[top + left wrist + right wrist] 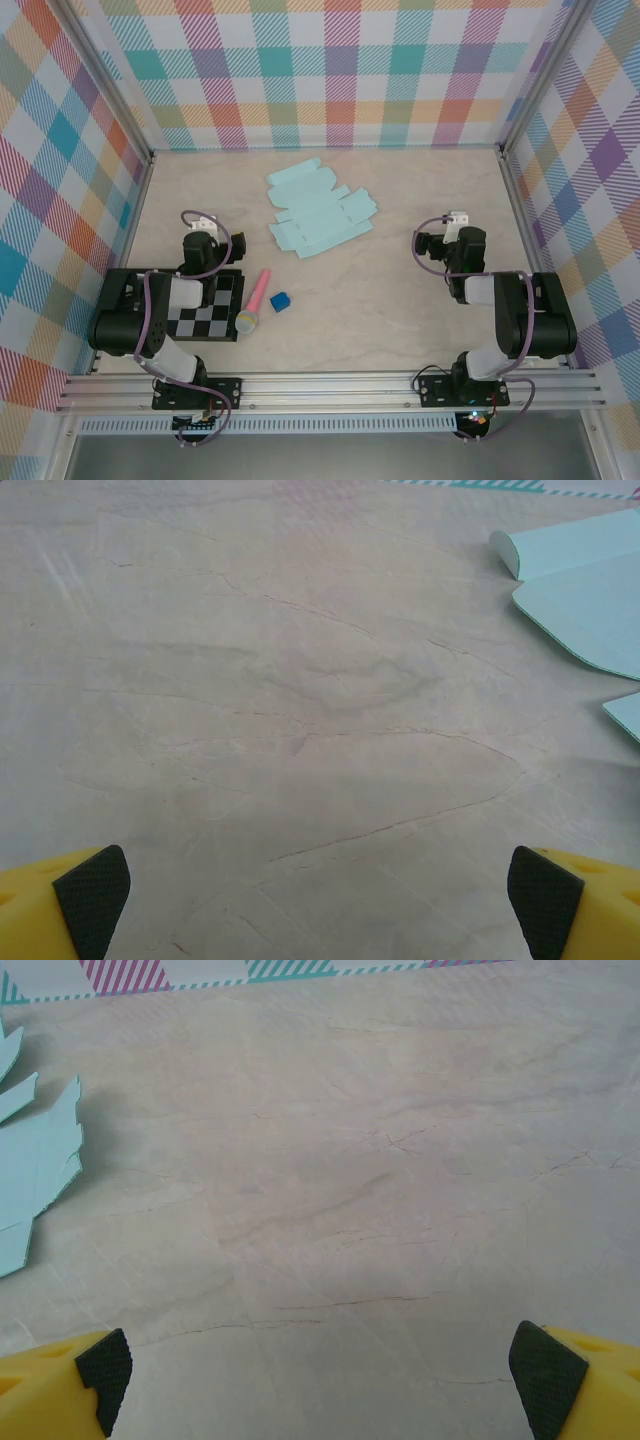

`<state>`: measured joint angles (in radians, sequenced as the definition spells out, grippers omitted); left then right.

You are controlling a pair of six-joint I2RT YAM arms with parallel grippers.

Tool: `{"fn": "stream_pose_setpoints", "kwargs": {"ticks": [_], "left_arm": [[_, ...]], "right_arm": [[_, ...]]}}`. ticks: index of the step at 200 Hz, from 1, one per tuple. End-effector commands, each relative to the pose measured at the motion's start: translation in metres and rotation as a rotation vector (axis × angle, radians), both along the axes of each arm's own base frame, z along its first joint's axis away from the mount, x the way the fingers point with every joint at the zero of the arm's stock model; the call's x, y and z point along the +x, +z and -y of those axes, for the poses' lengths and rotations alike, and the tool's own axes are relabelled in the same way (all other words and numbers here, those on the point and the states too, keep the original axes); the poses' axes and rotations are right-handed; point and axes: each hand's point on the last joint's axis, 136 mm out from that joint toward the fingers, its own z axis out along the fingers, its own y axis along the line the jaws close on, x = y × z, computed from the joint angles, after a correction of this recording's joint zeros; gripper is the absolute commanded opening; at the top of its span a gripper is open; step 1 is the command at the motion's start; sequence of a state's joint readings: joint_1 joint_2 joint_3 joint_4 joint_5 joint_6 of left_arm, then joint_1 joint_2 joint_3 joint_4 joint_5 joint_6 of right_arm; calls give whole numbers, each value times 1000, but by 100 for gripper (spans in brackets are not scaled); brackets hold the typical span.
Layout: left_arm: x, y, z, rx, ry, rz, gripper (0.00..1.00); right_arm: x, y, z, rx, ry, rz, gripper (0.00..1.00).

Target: Fold the paper box

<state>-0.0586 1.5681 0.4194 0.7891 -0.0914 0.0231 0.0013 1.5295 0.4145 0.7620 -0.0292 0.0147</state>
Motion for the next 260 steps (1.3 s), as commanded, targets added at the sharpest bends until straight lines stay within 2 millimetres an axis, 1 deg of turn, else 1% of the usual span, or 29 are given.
{"fn": "stream_pose_setpoints", "kwargs": {"ticks": [1, 152, 164, 173, 177, 184, 187, 189, 200, 213, 214, 221, 226, 231, 235, 238, 242, 244, 246, 249, 252, 258, 260], "left_arm": [[2, 6, 2, 2, -1, 25, 100], [2, 6, 2, -1, -3, 25, 100], [5, 13, 5, -1, -20, 10, 100], [7, 22, 6, 0, -24, -35, 100], [8, 28, 5, 1, -18, -53, 100], [7, 39, 8, -2, -23, -73, 100], [7, 46, 10, -7, -27, -72, 100], [7, 49, 12, -12, -32, -70, 100], [4, 76, 30, -32, -88, -33, 100], [-4, 105, 47, -58, -125, 7, 100], [-4, 105, 48, -67, -121, 0, 100], [-7, 117, 51, -125, -103, 0, 100], [-8, 122, 50, -177, -74, -13, 100], [-9, 122, 47, -228, -21, -43, 100], [-9, 121, 43, -269, 29, -70, 100], [-9, 120, 40, -301, 72, -90, 100], [-11, 114, 34, -333, 139, -136, 100], [-13, 108, 31, -342, 175, -169, 100], [-13, 109, 29, -352, 201, -182, 100], [-14, 104, 26, -359, 235, -219, 100], [-16, 98, 25, -358, 253, -264, 100], [-15, 93, 31, -356, 234, -333, 100], [-16, 88, 35, -353, 224, -365, 100]], "right_arm": [[6, 11, -2, 2, 18, 32, 100], [6, 11, -2, 3, 18, 34, 100], [6, 13, 2, 2, -9, 38, 100], [5, 24, 10, -4, -61, 24, 100], [3, 27, 11, -17, -68, -18, 100], [1, 37, 6, -53, -43, -78, 100], [1, 44, 2, -70, -26, -85, 100], [1, 51, -1, -80, -11, -82, 100], [-4, 72, -16, -95, 50, -85, 100], [-3, 99, -19, -10, 18, -86, 100], [-3, 101, -18, -2, 13, -86, 100], [0, 107, -17, 42, -21, -115, 100], [2, 109, -16, 78, -52, -143, 100], [5, 110, -14, 111, -83, -181, 100], [7, 111, -18, 132, -67, -204, 100], [9, 111, -23, 148, -38, -222, 100], [12, 113, -32, 169, 13, -242, 100], [13, 111, -37, 175, 37, -261, 100], [14, 108, -42, 182, 64, -281, 100], [17, 108, -49, 189, 97, -306, 100], [19, 107, -54, 194, 121, -332, 100], [26, 99, -63, 200, 152, -397, 100], [28, 98, -66, 201, 159, -415, 99]]}}
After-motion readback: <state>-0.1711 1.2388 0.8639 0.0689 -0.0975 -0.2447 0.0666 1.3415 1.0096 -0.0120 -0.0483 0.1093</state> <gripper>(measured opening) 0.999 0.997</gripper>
